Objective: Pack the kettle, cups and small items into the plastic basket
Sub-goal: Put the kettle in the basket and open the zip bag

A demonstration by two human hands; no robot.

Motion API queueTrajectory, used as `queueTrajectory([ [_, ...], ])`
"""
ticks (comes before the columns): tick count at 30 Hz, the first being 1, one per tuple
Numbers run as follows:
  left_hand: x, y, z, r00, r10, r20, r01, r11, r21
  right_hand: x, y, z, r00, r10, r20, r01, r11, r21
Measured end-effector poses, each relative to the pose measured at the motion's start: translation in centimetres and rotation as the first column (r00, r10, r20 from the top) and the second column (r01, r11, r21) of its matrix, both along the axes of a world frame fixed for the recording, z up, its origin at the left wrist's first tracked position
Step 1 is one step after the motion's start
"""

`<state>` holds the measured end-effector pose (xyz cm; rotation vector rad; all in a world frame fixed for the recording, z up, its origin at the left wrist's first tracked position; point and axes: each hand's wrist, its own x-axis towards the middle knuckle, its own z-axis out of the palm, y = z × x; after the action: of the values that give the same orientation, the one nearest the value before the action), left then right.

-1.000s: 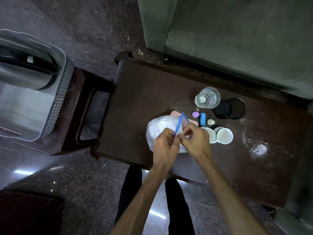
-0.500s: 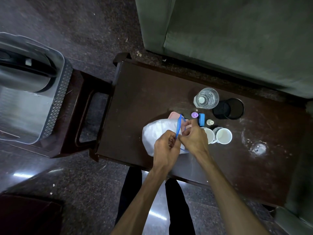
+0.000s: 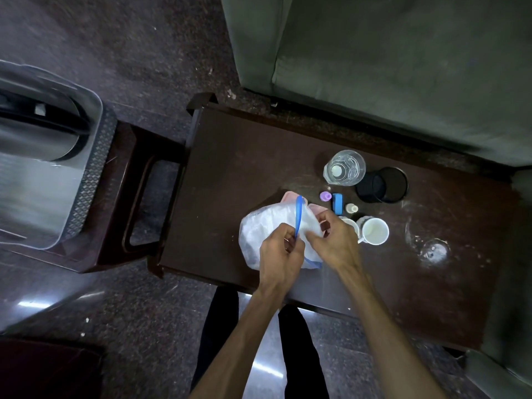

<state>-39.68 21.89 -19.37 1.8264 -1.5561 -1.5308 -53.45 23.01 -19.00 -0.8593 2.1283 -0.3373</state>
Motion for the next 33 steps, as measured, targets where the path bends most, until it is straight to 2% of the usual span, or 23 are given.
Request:
queueTrajectory([
  [4,0.0,0.0,-0.3,0.999,-0.023,0.035,0.023,1.000,-0.003,-0.5,0.1,-0.2,0.996,0.070,-0.057,-0.073,0.996,-0.049],
  [7,-0.1,-0.1,-0.3,0.998,-0.023,0.054,0.024,1.000,-0.009,-1.5,0.3,0.0,0.998,-0.003,-0.070,-0.001,0.998,-0.056],
  [13,-0.6,0.4,0.0,0.998,-0.047,0.041,0.048,0.999,-0.018,-2.2,0.6,0.1,0.975,-0.088,0.203,0.080,0.996,0.049],
  [17,-0.7,0.8,-0.3,0.996,-0.074,0.055,0.075,0.997,-0.003,-1.7,0.1,-0.7,0.997,-0.027,0.077,0.020,0.996,0.088],
  [20,-0.6,1.2,-0.3,0.996,-0.081,0.040,0.081,0.997,0.001,-1.5,0.1,-0.7,0.998,0.042,0.046,-0.045,0.996,0.083],
  [23,-0.6,1.2,-0.3,0.997,-0.076,0.030,0.076,0.997,0.010,-1.4,0.6,-0.5,0.998,0.005,0.057,-0.009,0.997,0.076],
  [29,-0.9,1.3,-0.1,0.997,-0.081,0.014,0.081,0.997,0.007,-1.1,1.6,-0.7,0.984,-0.125,0.123,0.104,0.981,0.167],
  [33,-1.0,1.4,-0.2,0.996,-0.086,0.019,0.086,0.996,0.015,-0.4,1.9,-1.2,0.987,-0.096,0.130,0.075,0.985,0.156],
])
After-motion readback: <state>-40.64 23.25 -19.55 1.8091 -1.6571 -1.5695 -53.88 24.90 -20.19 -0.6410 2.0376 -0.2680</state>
